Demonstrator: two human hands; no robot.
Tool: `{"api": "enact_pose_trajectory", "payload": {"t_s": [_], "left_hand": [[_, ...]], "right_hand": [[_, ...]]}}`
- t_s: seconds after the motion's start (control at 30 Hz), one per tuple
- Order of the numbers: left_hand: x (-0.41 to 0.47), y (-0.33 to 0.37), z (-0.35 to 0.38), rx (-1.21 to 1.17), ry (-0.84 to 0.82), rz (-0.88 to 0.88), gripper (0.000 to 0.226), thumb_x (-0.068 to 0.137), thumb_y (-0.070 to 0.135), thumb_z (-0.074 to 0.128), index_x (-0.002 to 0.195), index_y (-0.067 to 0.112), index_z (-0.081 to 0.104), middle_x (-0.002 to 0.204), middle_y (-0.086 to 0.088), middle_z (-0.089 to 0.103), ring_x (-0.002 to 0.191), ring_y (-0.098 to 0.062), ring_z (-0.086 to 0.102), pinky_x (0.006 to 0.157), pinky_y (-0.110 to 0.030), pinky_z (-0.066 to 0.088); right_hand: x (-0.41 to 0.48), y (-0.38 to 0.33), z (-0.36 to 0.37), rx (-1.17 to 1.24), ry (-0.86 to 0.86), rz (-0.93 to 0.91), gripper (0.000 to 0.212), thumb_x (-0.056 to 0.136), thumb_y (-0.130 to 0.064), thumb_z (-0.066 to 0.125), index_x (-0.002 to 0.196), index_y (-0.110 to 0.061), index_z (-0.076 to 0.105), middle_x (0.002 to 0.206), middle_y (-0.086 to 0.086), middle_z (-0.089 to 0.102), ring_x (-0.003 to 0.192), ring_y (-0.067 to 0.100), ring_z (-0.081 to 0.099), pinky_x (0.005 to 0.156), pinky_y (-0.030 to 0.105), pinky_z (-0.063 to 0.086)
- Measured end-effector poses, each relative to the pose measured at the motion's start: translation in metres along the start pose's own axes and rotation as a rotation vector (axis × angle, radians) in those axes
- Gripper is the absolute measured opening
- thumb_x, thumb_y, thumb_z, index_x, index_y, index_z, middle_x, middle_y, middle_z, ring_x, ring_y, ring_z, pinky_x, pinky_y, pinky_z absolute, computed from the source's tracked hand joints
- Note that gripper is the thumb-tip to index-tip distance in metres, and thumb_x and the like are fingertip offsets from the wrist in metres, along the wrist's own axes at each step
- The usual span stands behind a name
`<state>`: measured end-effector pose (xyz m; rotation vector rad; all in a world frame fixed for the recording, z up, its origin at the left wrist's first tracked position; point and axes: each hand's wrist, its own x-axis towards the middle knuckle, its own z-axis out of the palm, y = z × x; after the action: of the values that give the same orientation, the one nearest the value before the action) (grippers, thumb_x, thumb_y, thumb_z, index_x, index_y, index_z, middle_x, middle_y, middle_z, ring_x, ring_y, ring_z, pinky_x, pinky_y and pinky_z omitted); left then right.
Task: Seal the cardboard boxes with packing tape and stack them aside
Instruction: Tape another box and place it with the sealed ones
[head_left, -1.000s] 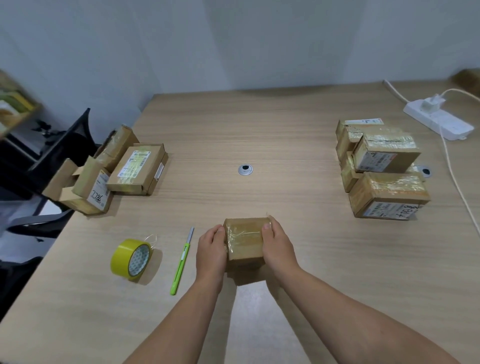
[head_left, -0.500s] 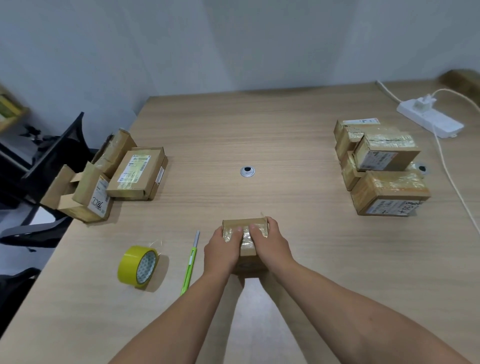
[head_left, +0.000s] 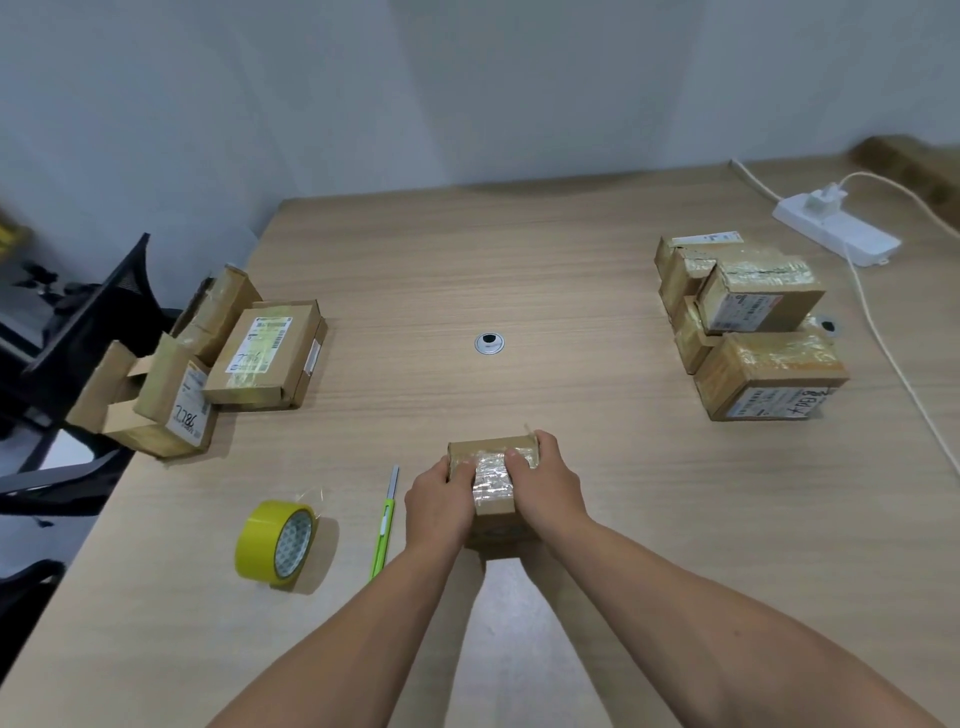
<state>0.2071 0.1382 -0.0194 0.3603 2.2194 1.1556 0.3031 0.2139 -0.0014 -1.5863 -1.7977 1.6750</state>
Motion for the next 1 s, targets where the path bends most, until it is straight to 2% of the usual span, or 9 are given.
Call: {"api": "enact_pose_trajectory", "payload": {"t_s": [0.13,0.27,0.33,0.4,0.53,0.63,0.7,0.83,1.0], "left_hand": [[0.001,-0.001,-0.004,-0.003,-0.013,0.030,0.027,0.102,0.027,0.047,0.090,0.025,0.070,0.084,0.007,0.068,0.083,-0.012,0.059,0.073,-0.030,0.045],[0.008,-0.006,-0.006,-0.007,-0.046,0.011,0.034,0.102,0.032,0.045,0.116,0.019,0.073,0.112,0.000,0.073,0.109,-0.021,0.063,0.097,-0.036,0.048],[0.009,-0.008,-0.007,-0.020,-0.056,0.004,0.037,0.102,0.032,0.045,0.124,0.017,0.070,0.123,0.000,0.070,0.117,-0.021,0.060,0.103,-0.035,0.045],[0.011,-0.010,-0.008,-0.031,-0.055,0.009,0.037,0.102,0.032,0.044,0.122,0.015,0.071,0.123,0.000,0.070,0.118,-0.022,0.060,0.103,-0.035,0.044],[0.007,-0.010,-0.008,-0.040,-0.080,0.037,0.037,0.103,0.032,0.040,0.097,0.016,0.073,0.097,0.000,0.072,0.099,-0.022,0.063,0.087,-0.036,0.046],[0.006,-0.012,-0.010,-0.064,-0.099,0.027,0.042,0.101,0.039,0.038,0.093,0.016,0.072,0.095,-0.003,0.073,0.100,-0.024,0.065,0.093,-0.039,0.049],[0.003,-0.013,-0.012,-0.048,-0.121,0.025,0.042,0.101,0.044,0.038,0.107,0.021,0.073,0.107,0.002,0.073,0.106,-0.020,0.063,0.100,-0.040,0.048],[0.001,-0.019,-0.015,-0.009,-0.210,0.072,0.068,0.081,0.068,0.043,0.135,0.031,0.061,0.127,0.008,0.068,0.120,-0.015,0.060,0.107,-0.043,0.046],[-0.002,-0.024,-0.015,-0.008,-0.232,0.097,0.064,0.077,0.062,0.053,0.136,0.036,0.059,0.121,0.016,0.070,0.114,-0.008,0.063,0.103,-0.038,0.049]], "right_hand": [[0.001,0.000,0.000,-0.010,0.012,-0.013,0.046,0.106,-0.034,0.041,0.151,-0.028,0.034,0.114,0.006,0.054,0.080,0.010,0.053,0.072,0.030,0.039],[0.002,0.002,-0.002,0.014,0.018,-0.030,0.043,0.108,-0.029,0.038,0.151,-0.028,0.039,0.113,0.003,0.055,0.079,0.003,0.049,0.075,0.027,0.039],[0.001,0.003,-0.004,0.010,0.021,-0.052,0.043,0.109,-0.027,0.036,0.151,-0.027,0.041,0.122,0.009,0.060,0.093,0.013,0.056,0.082,0.028,0.040],[0.001,0.004,-0.005,0.013,0.028,-0.058,0.042,0.109,-0.026,0.035,0.151,-0.026,0.041,0.134,0.012,0.059,0.117,0.026,0.057,0.089,0.031,0.042],[0.000,0.008,-0.002,-0.019,0.005,-0.061,0.046,0.109,-0.036,0.033,0.155,-0.029,0.035,0.133,0.008,0.058,0.102,0.014,0.055,0.088,0.028,0.038],[0.003,0.015,-0.002,-0.022,-0.034,-0.045,0.058,0.105,-0.050,0.038,0.158,-0.034,0.024,0.156,0.005,0.042,0.140,0.025,0.041,0.110,0.036,0.034],[0.003,0.018,-0.002,-0.018,-0.053,-0.039,0.065,0.102,-0.055,0.042,0.159,-0.035,0.020,0.159,0.005,0.037,0.146,0.027,0.035,0.112,0.037,0.032],[0.001,0.023,0.002,0.006,-0.052,-0.032,0.080,0.091,-0.062,0.057,0.158,-0.034,0.022,0.154,0.002,0.045,0.139,0.025,0.044,0.113,0.040,0.038],[-0.003,0.026,0.001,0.051,-0.032,-0.050,0.051,0.092,-0.047,0.065,0.137,-0.031,0.048,0.120,-0.006,0.064,0.104,0.011,0.061,0.083,0.027,0.046]]}}
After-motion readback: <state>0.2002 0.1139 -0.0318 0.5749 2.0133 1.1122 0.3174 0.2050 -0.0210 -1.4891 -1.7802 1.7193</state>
